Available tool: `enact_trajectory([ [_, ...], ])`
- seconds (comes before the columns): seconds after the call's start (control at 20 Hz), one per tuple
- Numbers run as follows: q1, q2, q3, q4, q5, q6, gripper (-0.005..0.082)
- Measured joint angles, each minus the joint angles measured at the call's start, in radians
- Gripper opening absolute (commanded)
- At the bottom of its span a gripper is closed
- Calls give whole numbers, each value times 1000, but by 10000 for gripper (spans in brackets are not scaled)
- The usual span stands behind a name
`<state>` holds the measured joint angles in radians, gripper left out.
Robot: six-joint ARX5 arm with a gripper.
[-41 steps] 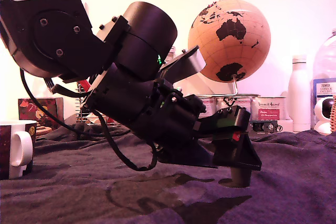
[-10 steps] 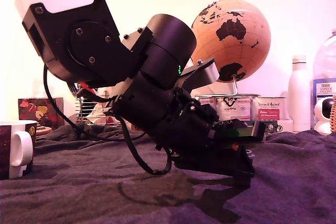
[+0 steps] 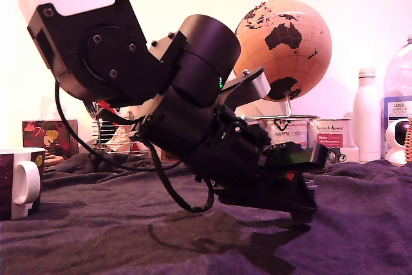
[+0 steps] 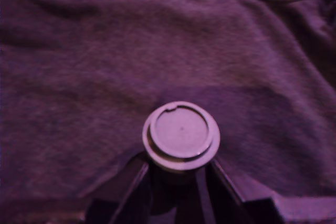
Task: Pick up the coffee capsules on the table and drop them inside the coffee cup
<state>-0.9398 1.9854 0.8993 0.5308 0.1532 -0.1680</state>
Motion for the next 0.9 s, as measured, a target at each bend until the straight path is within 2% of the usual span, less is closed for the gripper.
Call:
enact_trajectory([
  [0.25,0,-5,0,-17,48,47,213],
  [0.55,5,-121,1,-134,104,165,213],
  [0.75,24,-200,2,-237,116,216,213],
  [0.9,45,-236,2,-331,118,236,213],
])
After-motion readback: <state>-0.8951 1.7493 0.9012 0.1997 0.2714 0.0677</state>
